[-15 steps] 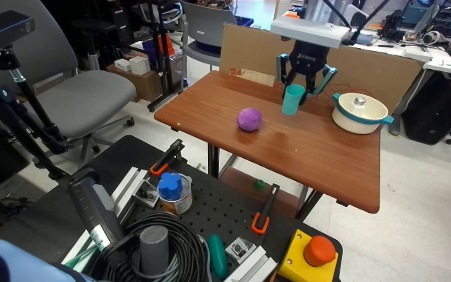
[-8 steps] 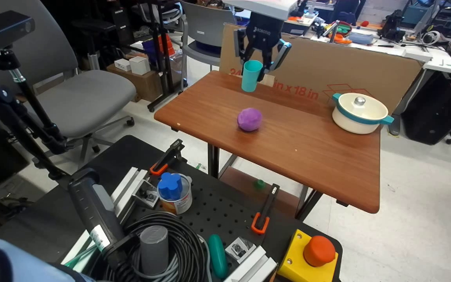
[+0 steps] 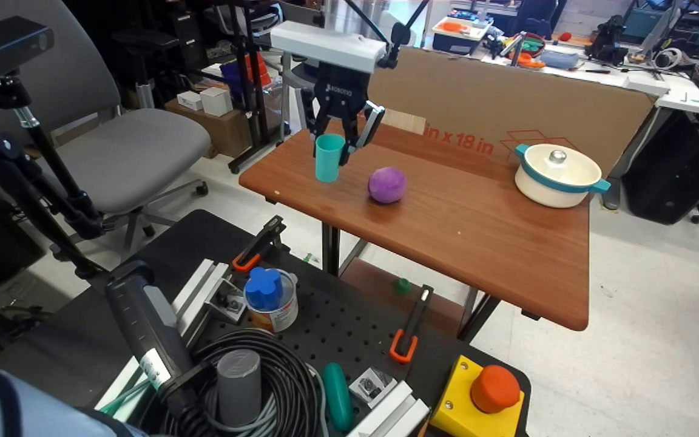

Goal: Move the cup to the left

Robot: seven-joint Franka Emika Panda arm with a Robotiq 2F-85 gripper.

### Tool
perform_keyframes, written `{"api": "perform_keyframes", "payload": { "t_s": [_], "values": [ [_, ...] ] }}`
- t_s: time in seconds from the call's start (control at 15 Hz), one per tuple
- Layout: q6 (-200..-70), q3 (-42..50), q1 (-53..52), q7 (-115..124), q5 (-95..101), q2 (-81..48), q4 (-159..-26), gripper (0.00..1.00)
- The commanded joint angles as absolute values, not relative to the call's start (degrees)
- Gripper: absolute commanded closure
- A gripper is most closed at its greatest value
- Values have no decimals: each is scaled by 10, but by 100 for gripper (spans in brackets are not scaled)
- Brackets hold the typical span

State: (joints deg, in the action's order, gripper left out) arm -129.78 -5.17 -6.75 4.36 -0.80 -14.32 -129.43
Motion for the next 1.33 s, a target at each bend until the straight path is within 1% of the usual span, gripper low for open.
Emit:
{"api": "perform_keyframes", "payload": {
  "t_s": [0.0, 0.87, 0.93, 1.0, 1.2, 1.27],
  "values": [
    [-1314, -48, -73, 43, 26, -135, -1326, 78],
    [-1356, -19, -69, 55, 132, -169, -1333, 78],
    [-1358, -17, -70, 58, 135, -169, -1332, 28],
    [-1356, -16, -70, 59, 139, -170, -1332, 27],
    [-1353, -14, -71, 58, 143, -171, -1332, 5],
    [-1351, -14, -71, 56, 143, -171, -1332, 1]
  ]
}}
